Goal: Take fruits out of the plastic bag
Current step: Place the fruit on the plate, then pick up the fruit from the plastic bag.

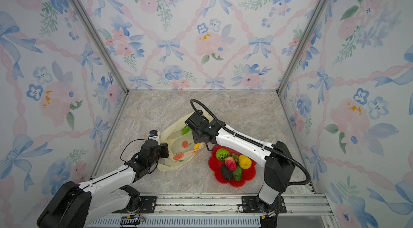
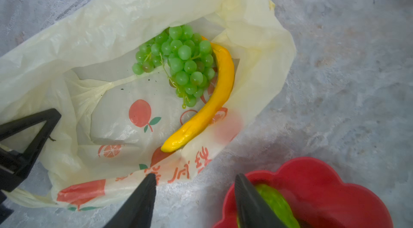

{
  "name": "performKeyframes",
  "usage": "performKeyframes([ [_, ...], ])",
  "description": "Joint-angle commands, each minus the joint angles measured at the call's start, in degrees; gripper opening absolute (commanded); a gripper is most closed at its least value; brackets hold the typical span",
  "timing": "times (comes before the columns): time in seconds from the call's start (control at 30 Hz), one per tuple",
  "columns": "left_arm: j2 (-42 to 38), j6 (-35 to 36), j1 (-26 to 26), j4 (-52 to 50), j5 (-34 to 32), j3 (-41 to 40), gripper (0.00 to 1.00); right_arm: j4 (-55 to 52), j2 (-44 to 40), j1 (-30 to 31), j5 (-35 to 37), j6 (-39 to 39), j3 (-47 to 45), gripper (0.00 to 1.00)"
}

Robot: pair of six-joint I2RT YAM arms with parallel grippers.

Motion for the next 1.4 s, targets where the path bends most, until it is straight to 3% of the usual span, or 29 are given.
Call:
performKeyframes([
  [0.0, -1.3, 1.5, -0.6, -2.2, -2.7, 1.4, 0.03, -3.0, 5.6, -3.7, -2.5, -2.2, 4.4, 0.54],
  [0.27, -1.2, 1.5, -1.1, -2.2, -2.8, 1.5, 0.03, -4.9, 17.3, -9.9, -5.1, -6.0, 14.0, 0.43],
  [0.6, -0.3, 1.2, -1.1, -2.1, -2.6, 1.7, 0.03, -6.9, 23.9, -12.0, -6.1, -6.9, 19.4, 0.36],
  [1.13, -0.3, 1.2, -1.1, -2.0, -2.5, 1.7, 0.03, -11.9, 29.5, -12.5, -2.5, -5.8, 23.2, 0.4],
  [1.37, -0.3, 1.3, -1.2, -2.0, -2.4, 1.7, 0.03, -11.7, 31.4, -12.8, -4.1, -5.8, 23.9, 0.39],
])
